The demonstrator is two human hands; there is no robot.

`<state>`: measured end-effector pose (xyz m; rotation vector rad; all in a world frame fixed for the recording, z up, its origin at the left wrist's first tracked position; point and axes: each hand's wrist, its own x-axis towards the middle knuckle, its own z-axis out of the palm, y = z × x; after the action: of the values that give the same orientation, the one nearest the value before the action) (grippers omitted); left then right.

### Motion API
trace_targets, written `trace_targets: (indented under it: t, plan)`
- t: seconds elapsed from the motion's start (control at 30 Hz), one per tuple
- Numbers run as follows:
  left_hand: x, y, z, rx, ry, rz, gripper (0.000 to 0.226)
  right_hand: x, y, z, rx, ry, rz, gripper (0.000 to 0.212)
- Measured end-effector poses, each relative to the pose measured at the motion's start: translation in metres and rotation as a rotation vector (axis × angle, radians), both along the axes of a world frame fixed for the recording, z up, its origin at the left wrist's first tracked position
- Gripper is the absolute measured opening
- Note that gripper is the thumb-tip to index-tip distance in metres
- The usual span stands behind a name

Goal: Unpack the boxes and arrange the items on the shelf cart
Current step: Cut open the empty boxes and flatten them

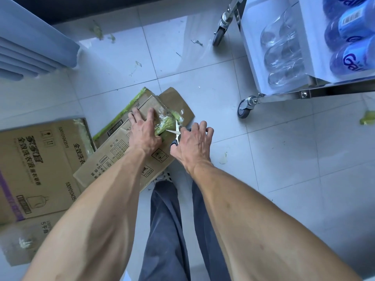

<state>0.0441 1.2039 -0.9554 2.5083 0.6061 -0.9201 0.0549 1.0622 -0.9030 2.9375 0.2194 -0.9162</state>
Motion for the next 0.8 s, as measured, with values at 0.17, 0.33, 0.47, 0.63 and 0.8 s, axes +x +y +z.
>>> trace_targets:
  t: [0.17, 0.33, 0.47, 0.63, 0.8]
  plan:
    - [-0.005, 0.002, 0.002, -0.009, 0.015, 0.003, 0.098, 0.004, -0.005, 0.001, 0.017, 0.000, 0.101, 0.022]
    - [-0.001, 0.007, 0.003, 0.000, 0.019, -0.008, 0.099, 0.008, 0.004, 0.000, 0.032, 0.080, 0.094, 0.014]
    - [-0.006, 0.003, 0.002, -0.010, 0.032, -0.012, 0.099, 0.009, 0.004, 0.001, 0.078, 0.161, 0.018, 0.020]
    - [-0.004, 0.001, 0.005, -0.001, 0.026, 0.017, 0.105, 0.002, 0.004, 0.006, 0.008, 0.085, 0.072, 0.025]
    - [-0.001, 0.008, 0.005, 0.028, 0.017, 0.028, 0.106, 0.009, 0.016, 0.001, 0.042, 0.072, 0.111, 0.008]
